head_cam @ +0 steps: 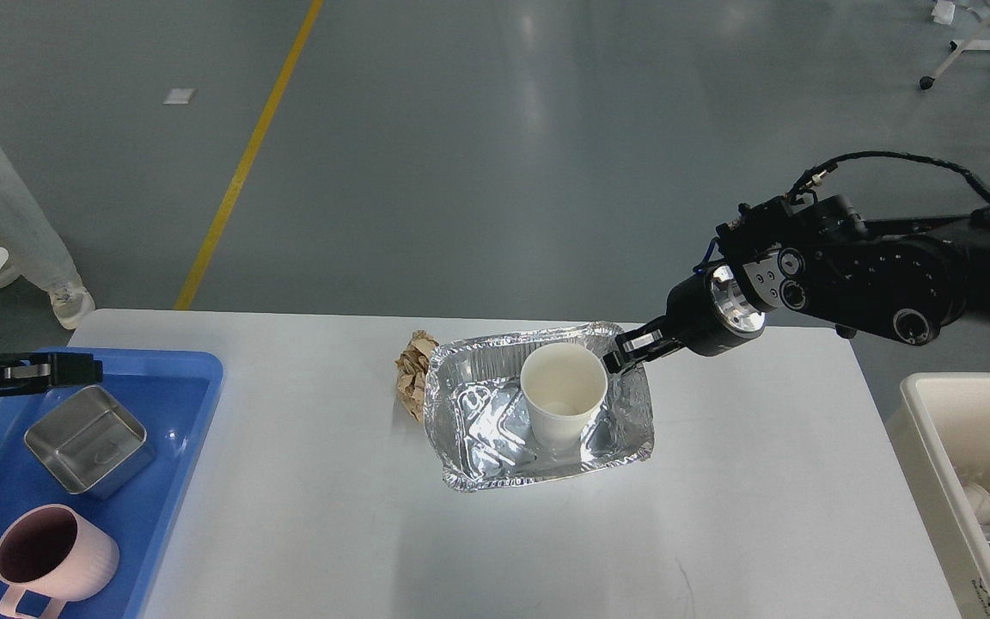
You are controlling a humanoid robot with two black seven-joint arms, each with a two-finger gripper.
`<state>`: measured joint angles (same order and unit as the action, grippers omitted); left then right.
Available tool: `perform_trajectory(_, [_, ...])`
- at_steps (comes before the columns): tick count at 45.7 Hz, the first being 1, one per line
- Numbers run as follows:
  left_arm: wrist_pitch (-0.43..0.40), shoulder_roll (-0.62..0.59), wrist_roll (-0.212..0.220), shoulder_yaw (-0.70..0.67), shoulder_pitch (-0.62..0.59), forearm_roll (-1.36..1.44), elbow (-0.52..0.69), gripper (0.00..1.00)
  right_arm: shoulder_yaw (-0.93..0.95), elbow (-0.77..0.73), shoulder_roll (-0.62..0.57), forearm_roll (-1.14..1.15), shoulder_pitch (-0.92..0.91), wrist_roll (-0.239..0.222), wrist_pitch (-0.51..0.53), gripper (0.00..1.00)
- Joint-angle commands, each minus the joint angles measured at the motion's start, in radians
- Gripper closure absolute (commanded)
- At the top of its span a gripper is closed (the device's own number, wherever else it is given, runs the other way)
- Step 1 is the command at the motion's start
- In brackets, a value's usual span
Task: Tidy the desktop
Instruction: 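Release the cup and withdraw the left gripper, then reach the left gripper to the crumpled brown paper bag and grasp it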
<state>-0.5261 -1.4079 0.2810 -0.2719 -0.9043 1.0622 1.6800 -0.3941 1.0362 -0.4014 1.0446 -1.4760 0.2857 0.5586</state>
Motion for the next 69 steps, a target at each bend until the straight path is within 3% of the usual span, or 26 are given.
perform_trajectory(1, [-0.089,-0.094,-0.032,-0.044,-0.007,-0.005,0.01,0.29,0.0,-0.001,0.004,0.0,0.0,0.0,0.004,1.0])
perform_trajectory(12, [-0.259,-0.273,-0.036,-0.188,-0.013,-0.074,0.004,0.29,0.0,-0.001,0.01,0.0,0.0,0.0,0.006,1.0])
perform_trajectory(19, [-0.327,-0.333,-0.036,-0.248,-0.042,-0.076,-0.008,0.29,0.0,-0.001,0.01,0.0,0.0,0.0,0.006,1.0])
perform_trajectory(30, [-0.434,-0.358,-0.02,-0.257,-0.211,-0.084,-0.013,0.29,0.0,-0.001,0.01,0.0,0.0,0.0,0.006,1.0])
perform_trajectory(39, [-0.434,-0.326,-0.016,-0.242,-0.239,-0.084,-0.032,0.29,0.0,-0.002,0.016,0.0,0.0,0.001,0.006,1.0])
perform_trajectory(48, [-0.365,-0.217,-0.005,-0.179,-0.237,-0.08,-0.068,0.29,0.0,-0.004,0.018,0.0,0.0,0.0,0.006,1.0])
perform_trajectory(57, [-0.259,-0.053,0.035,-0.102,-0.229,-0.08,-0.129,0.29,0.0,-0.004,0.018,0.0,0.0,0.0,0.006,1.0])
perform_trajectory(69, [-0.016,0.277,0.076,0.029,-0.199,-0.07,-0.272,0.29,0.0,-0.005,0.029,0.0,-0.001,0.0,0.006,1.0])
